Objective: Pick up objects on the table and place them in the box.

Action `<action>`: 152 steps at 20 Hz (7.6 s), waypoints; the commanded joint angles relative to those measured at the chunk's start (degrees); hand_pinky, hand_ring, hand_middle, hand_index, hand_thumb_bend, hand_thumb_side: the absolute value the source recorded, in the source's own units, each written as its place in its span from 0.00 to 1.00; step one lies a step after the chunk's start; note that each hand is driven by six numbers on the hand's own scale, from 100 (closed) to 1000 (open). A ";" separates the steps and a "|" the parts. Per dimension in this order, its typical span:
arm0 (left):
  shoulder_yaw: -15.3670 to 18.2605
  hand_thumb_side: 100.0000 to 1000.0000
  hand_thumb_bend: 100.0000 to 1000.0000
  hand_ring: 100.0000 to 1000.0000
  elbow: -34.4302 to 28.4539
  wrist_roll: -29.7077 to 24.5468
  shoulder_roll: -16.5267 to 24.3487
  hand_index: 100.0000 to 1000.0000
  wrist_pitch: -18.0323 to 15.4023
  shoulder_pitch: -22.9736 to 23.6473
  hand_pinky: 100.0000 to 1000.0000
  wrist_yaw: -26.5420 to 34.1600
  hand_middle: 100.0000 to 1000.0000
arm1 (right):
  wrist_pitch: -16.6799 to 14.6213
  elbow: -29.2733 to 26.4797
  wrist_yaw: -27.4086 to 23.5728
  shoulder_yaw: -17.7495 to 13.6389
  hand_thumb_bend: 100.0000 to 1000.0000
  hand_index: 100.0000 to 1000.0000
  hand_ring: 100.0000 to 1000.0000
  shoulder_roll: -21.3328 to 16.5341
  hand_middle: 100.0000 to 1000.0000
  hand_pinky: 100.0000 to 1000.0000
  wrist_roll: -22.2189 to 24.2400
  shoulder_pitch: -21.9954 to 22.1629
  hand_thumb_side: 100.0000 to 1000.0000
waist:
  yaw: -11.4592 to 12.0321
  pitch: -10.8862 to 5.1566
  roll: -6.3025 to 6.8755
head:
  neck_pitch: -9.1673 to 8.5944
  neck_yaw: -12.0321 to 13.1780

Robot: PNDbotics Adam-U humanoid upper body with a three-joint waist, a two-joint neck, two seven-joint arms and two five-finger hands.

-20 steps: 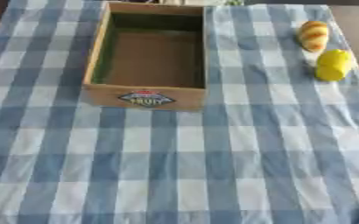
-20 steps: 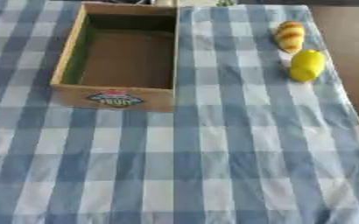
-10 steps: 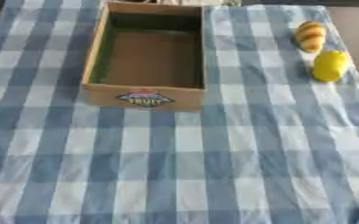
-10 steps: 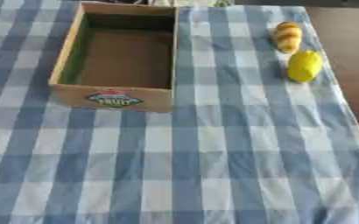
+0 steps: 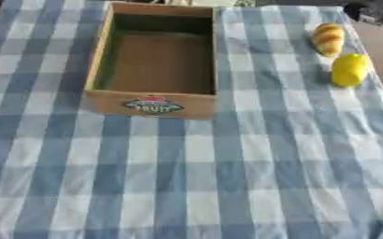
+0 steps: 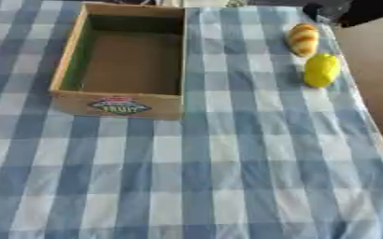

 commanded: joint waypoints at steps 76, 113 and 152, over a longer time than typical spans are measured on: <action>-1.16 0.45 0.00 0.70 -0.92 -2.56 -1.24 0.68 0.51 -1.01 0.71 1.70 0.63 | 6.47 12.55 7.68 -2.76 0.00 0.63 0.75 5.29 0.47 0.76 -2.19 2.50 0.00 | 0.41 0.02 1.25 | -1.22 -1.22; -4.46 0.36 0.02 0.71 -0.92 -7.30 -0.05 0.69 -4.67 -9.31 0.72 4.77 0.64 | -9.72 20.89 20.13 5.67 0.00 0.73 0.80 43.26 0.57 0.77 11.97 -22.85 0.00 | 7.43 0.09 0.42 | -2.01 -8.87; -3.88 0.40 0.00 0.71 -0.92 -6.39 -0.02 0.69 -2.38 -5.74 0.71 3.77 0.64 | 1.40 14.77 19.36 -9.68 0.32 0.90 0.95 9.08 0.79 0.86 -4.02 -7.48 0.23 | 2.90 -0.26 0.89 | -0.81 -3.20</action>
